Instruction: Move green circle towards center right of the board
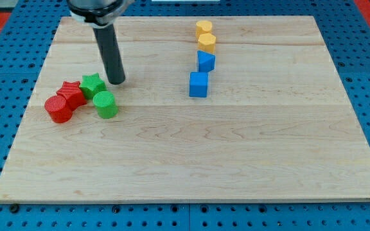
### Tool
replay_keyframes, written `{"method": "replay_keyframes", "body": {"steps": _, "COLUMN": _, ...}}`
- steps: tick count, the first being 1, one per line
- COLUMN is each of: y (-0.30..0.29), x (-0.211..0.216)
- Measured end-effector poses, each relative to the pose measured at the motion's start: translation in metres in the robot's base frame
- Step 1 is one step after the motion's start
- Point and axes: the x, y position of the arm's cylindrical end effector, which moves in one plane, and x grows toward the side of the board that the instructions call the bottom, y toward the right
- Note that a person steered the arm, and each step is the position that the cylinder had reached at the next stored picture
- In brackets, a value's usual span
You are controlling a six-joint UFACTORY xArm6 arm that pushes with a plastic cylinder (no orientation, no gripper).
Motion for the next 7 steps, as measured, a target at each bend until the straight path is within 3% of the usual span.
{"method": "replay_keyframes", "body": {"steps": 5, "y": -0.025, "x": 0.137}}
{"method": "replay_keyframes", "body": {"steps": 6, "y": 0.024, "x": 0.141}}
{"method": "replay_keyframes", "body": {"steps": 7, "y": 0.091, "x": 0.104}}
